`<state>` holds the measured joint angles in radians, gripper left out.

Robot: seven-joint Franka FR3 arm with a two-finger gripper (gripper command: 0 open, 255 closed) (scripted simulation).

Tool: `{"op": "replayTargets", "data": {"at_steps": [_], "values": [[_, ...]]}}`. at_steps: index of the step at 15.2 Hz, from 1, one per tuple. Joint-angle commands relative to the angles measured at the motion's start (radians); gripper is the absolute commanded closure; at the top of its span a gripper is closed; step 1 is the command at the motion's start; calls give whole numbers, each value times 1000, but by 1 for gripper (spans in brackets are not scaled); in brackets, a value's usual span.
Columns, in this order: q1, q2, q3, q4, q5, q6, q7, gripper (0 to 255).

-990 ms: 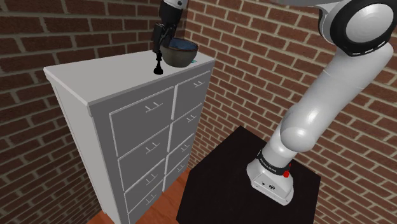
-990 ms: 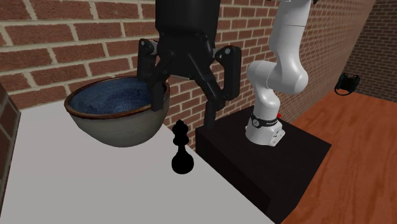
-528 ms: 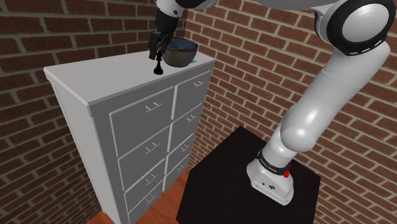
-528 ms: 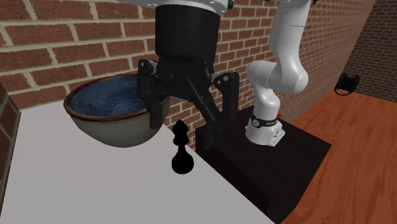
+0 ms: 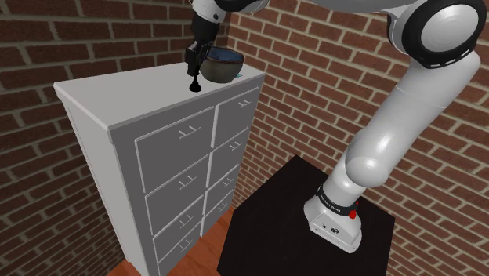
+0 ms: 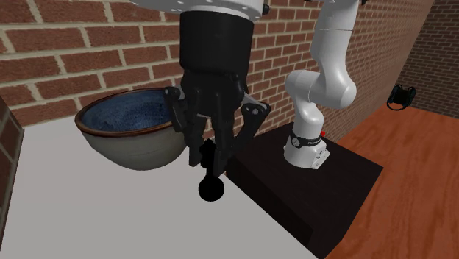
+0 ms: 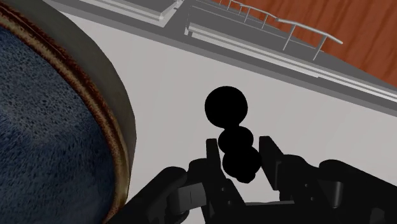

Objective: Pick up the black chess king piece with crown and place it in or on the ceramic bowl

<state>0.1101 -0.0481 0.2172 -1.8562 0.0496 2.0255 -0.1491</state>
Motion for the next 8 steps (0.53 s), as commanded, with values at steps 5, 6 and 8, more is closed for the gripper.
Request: {"op": "replayTargets", "data": {"at_steps": [5,6,8], "values": [[0,3,0,-1,-1,0,2,255],[0,4,0,-1,-1,0,2,255],[-2,2,-3,-4,1,1,-3,255]]}}
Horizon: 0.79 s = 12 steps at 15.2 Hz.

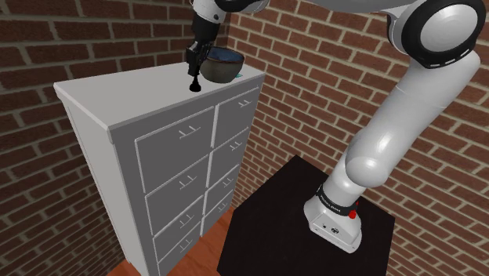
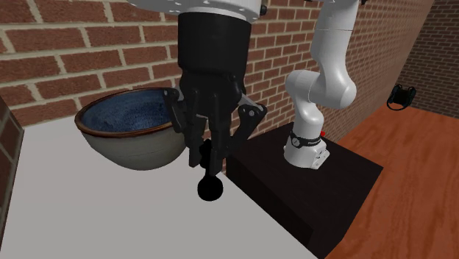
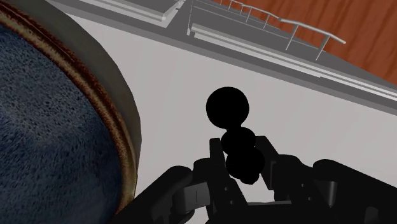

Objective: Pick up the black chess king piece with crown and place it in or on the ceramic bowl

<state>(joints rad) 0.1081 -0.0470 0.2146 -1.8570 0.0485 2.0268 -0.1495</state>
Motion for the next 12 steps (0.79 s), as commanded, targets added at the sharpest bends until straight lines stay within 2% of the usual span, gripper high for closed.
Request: {"op": "replayTargets", "data": {"at_steps": [1,12], "values": [[0,0,0,9,1,-14,-2,255],[-1,11,-1,170,-3,-163,5,255]]}}
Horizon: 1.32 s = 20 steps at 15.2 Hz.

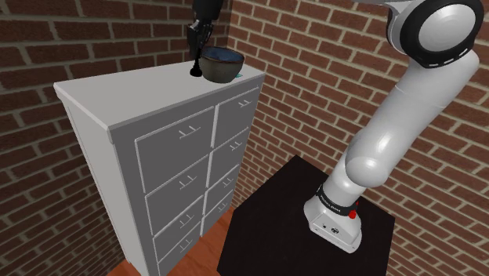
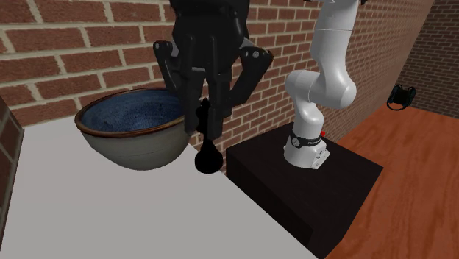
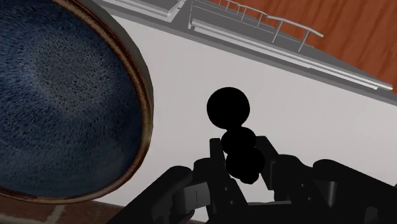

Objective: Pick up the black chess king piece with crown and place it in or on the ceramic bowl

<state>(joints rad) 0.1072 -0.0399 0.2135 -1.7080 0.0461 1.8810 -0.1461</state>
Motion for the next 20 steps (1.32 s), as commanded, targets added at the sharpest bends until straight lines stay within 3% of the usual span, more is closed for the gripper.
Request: {"op": "replayTargets", "data": {"at_steps": [1,20], "values": [[0,6,0,37,-2,-32,2,255],[10,113,9,433,-30,-323,27,255]]}}
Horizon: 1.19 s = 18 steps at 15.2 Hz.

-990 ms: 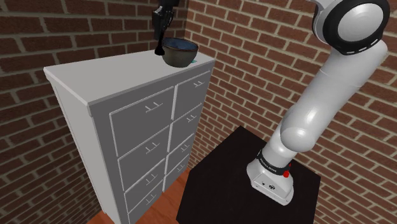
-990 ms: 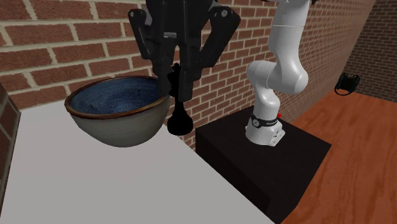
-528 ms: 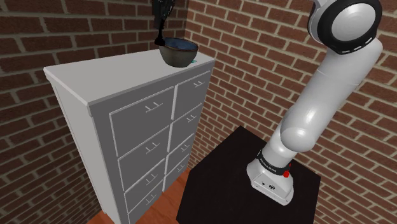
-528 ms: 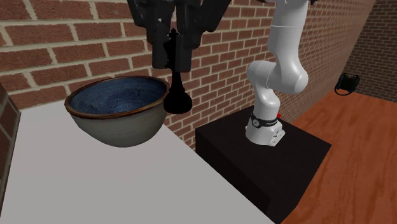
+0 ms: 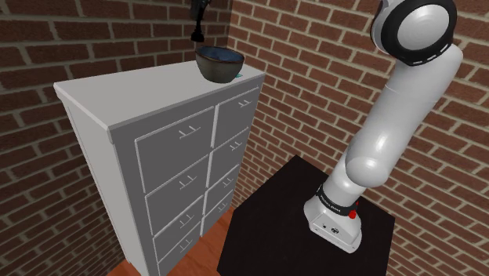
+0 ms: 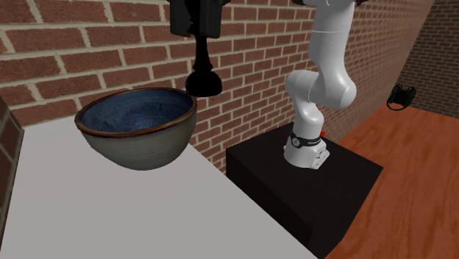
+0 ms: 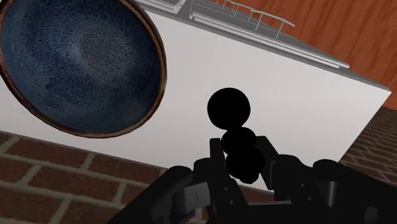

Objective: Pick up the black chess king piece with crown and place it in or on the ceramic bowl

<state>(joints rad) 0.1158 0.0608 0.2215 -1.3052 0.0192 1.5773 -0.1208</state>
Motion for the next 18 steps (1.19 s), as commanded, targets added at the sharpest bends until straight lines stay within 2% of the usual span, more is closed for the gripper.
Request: {"op": "replayTargets", "data": {"at_steps": [1,8,13,18], "values": [[2,14,1,36,-4,-23,2,255],[-93,41,-74,104,33,-71,-160,255],[-166,113,-127,229,58,-134,-280,255],[-170,54,-129,73,63,-37,-290,255]]}}
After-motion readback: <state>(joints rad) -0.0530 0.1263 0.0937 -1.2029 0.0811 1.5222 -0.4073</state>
